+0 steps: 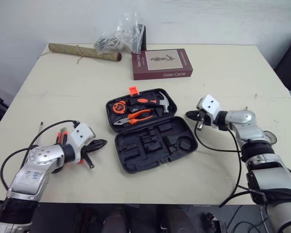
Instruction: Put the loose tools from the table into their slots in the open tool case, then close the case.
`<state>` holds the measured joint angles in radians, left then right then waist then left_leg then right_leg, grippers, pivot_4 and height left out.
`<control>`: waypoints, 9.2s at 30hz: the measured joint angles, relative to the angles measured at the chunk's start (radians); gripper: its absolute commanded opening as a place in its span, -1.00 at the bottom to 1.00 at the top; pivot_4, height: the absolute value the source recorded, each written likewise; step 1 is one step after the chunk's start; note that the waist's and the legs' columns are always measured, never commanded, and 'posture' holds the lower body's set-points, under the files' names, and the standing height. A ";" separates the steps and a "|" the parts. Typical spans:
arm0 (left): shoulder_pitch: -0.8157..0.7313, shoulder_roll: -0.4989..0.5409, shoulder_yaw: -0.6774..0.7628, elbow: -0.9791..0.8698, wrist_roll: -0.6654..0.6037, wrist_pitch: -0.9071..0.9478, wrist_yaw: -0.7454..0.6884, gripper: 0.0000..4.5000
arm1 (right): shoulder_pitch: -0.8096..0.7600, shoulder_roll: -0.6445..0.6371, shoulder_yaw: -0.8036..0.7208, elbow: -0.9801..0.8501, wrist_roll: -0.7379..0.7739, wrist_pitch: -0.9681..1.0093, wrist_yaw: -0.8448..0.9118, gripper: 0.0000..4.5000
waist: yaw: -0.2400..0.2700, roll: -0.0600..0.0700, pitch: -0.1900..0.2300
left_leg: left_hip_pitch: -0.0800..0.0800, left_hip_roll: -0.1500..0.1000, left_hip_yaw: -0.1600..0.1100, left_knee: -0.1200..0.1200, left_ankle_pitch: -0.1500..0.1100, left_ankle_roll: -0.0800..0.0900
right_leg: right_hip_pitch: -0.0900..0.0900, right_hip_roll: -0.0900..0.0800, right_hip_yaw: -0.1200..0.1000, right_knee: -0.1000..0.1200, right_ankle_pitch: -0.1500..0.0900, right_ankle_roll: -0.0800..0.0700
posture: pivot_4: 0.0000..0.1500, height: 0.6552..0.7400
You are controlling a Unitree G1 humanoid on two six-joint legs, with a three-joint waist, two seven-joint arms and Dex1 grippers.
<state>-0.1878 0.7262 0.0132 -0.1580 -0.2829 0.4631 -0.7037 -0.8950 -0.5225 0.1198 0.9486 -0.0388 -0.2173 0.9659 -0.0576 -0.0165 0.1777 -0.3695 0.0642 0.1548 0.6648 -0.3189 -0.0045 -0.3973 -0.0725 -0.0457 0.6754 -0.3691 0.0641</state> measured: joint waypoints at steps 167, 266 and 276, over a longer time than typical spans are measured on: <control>-0.458 0.223 -0.496 -0.414 0.123 0.523 -0.291 -0.64 | 0.919 -0.193 -0.400 -1.077 0.608 0.073 0.310 1.00 | 0.036 -0.001 0.001 | 0.015 0.002 -0.007 -0.005 -0.001 -0.002 | 0.019 0.009 0.004 -0.015 -0.001 -0.002 | 1.00 1.00; 0.455 0.152 0.850 0.673 -0.103 -0.599 -0.270 0.97 | 1.420 -0.109 -0.975 -0.395 0.588 -0.176 0.048 1.00 | 0.026 0.002 -0.004 | 0.021 -0.001 -0.007 -0.017 -0.010 0.002 | 0.021 -0.003 -0.002 -0.021 -0.002 -0.003 | 1.00 1.00; 0.387 0.103 0.716 0.328 -0.224 -0.490 -0.315 0.97 | 1.330 -0.146 -0.859 -0.809 0.612 0.176 -0.157 1.00 | 0.025 0.005 -0.008 | 0.019 -0.002 -0.008 -0.018 -0.008 0.003 | 0.020 -0.004 -0.003 -0.020 -0.002 -0.004 | 1.00 1.00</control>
<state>0.1994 0.8287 0.7288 0.1704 -0.5073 -0.0266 -1.0187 0.4350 -0.6680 -0.7393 0.1393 0.5733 -0.0414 0.8088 -0.0330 -0.0115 0.1696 -0.3507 0.0626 0.1468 0.6466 -0.3271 -0.0015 -0.3775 -0.0768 -0.0492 0.6552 -0.3710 0.0600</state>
